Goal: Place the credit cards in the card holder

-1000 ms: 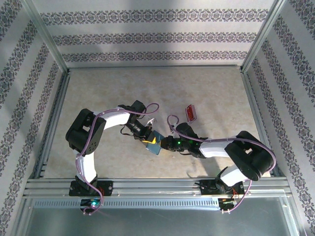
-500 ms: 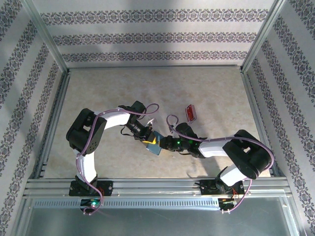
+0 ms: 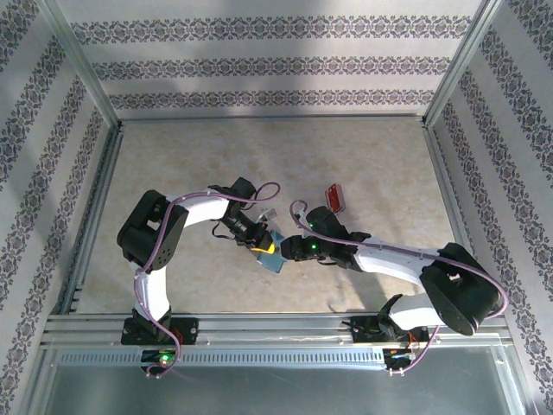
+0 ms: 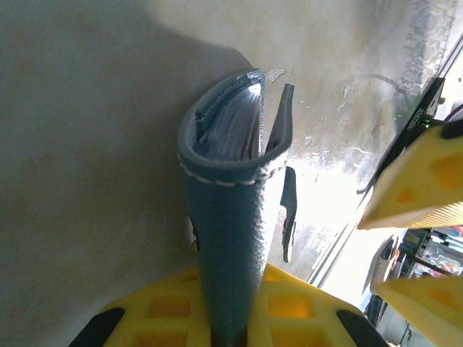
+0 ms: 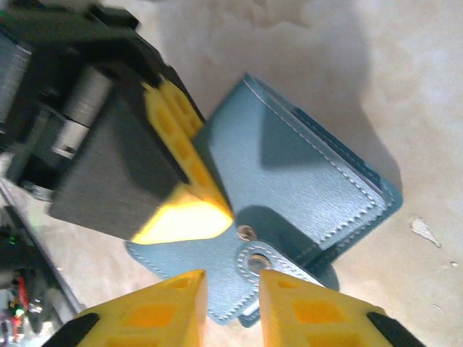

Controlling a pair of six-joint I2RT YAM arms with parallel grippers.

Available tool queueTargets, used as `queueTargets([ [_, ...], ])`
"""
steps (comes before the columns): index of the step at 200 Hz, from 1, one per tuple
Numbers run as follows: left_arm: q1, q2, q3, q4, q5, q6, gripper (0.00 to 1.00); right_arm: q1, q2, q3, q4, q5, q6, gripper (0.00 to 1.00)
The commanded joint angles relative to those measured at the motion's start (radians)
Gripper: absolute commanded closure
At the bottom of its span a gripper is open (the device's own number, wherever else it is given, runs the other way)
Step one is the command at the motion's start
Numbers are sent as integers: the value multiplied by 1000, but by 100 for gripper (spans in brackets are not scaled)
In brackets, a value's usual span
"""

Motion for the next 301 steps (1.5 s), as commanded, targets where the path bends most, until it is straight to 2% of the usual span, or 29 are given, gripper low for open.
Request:
queueTargets([
  [1,4,37,-5,-16,-79,-3,100,1,24,-24,-11,14,20,80],
  [41,3,44,-9,-5,-128,-23,100,1,32,-69,78,12,75,86],
  [70,1,54,-8,4,-105,-35,100,3,82,-54,120,-3,92,88],
  [181,-1,50,-13,9,-95,-31,100,8,112,-19,142,-13,101,89],
  [238,-1,52,-12,6,-95,-28,100,10,76,-11,118,-5,95,89],
  [301,-1,51,-9,3,-94,-28,100,14,174,-9,194,-19,122,90],
])
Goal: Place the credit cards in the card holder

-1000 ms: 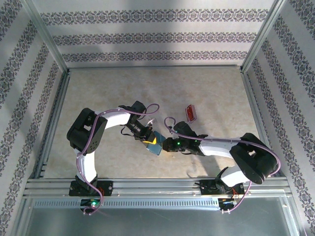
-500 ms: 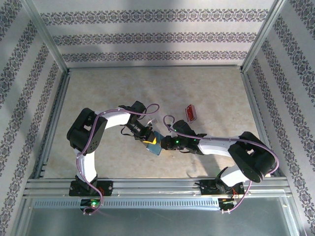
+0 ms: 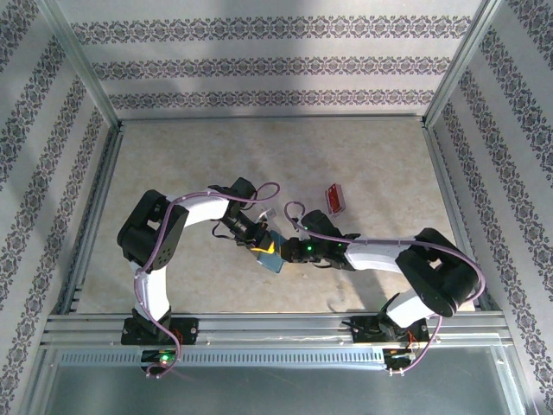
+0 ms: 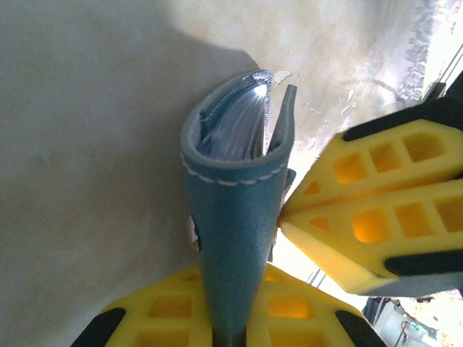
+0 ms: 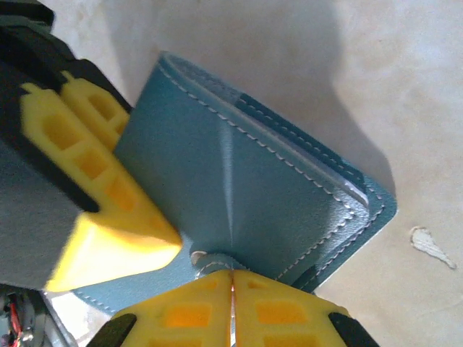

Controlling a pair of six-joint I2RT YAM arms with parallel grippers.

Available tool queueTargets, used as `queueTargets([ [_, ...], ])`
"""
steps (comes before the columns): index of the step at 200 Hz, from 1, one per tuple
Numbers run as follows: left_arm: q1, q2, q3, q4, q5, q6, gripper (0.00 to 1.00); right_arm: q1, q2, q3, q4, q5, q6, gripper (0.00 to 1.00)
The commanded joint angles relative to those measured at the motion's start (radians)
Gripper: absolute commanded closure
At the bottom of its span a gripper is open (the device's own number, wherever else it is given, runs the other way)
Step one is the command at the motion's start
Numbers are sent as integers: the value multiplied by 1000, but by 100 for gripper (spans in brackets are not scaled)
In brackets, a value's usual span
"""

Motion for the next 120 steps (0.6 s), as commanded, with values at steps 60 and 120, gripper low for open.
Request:
queueTargets([
  [60,-1,53,-11,4,-85,-9,100,26,38,20,81,-13,31,90],
  [120,-1,61,-12,5,-86,-14,100,28,37,14,123,-29,51,89],
])
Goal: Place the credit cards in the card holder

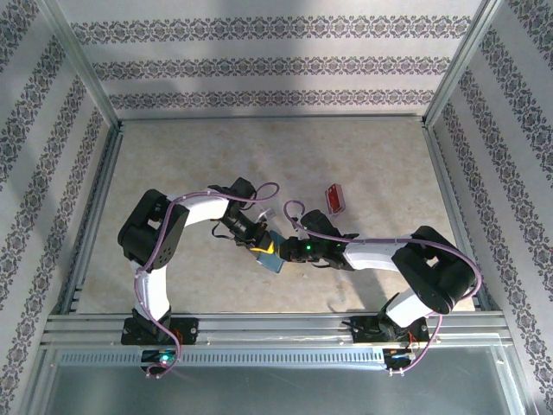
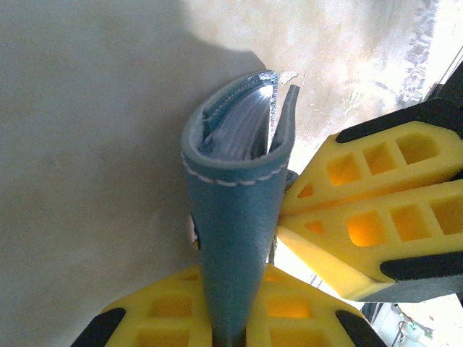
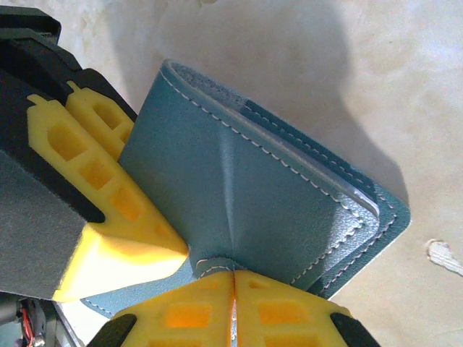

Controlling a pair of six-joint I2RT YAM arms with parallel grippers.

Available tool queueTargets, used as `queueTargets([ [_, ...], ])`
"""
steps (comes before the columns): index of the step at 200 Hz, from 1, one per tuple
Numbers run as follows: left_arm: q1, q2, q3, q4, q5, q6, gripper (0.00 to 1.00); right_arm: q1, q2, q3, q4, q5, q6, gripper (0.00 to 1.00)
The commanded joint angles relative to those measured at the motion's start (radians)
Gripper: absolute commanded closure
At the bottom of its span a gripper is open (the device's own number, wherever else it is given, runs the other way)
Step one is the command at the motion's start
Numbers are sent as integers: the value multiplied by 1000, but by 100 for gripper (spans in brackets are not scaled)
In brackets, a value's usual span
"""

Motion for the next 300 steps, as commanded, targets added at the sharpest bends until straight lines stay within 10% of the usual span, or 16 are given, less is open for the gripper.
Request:
queueTargets([
  [1,-6,53,-12,5,-92,-13,100,23,19,13,82,-16,13,89],
  [300,-18,45,-28,11,-231,-44,100,17,12,-18,88,25,16,90],
])
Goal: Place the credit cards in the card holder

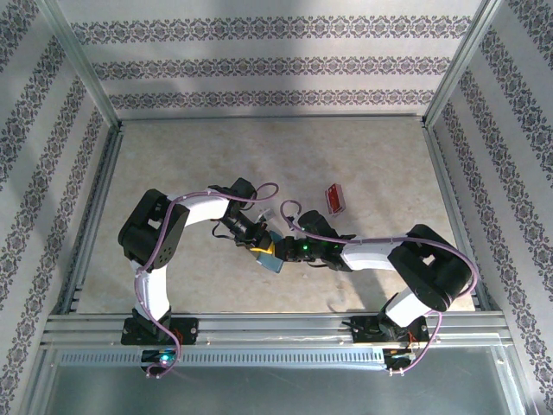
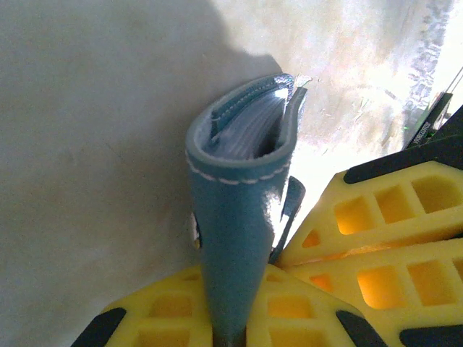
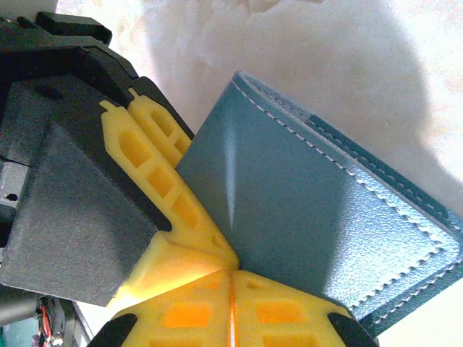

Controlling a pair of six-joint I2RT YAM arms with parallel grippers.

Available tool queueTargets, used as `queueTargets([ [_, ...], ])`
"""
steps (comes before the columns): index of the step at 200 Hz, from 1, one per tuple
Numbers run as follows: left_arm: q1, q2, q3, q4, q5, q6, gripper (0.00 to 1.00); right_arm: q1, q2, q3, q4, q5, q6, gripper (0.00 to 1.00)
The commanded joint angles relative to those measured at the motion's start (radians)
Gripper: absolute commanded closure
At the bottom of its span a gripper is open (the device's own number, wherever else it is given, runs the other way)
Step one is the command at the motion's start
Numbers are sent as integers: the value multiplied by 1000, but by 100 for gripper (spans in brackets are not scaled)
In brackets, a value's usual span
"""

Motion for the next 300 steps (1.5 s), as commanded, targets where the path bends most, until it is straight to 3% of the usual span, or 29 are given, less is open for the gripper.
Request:
queueTargets([
  [1,-18,40,-28,11,-210,-4,100,-3,-11,-18,6,37,6,90],
  [40,-18,45,-25,8,-201,2,100,-15,-41,-19,21,34,4,90],
  [56,-18,46,-26,7,-203,7,100,-17,-76,-14,-3,22,-18,86],
  [84,-18,43,-24,6,-190,25,100,-13,-213,36,-272,88,-199,69],
  [113,-18,54,-13,-6,-181,34,100,-20,-296,45,-454,171,-342,76],
  [141,-18,73,15,-33,-191,40,100,-15,-268,16,-418,118,-314,84],
  [202,-21,75,6,-26,-182,37,100,13,-181,27,-279,110,-241,89],
  [300,-27,84,6,-21,-183,30,100,34,-81,58,-180,78,-210,91],
])
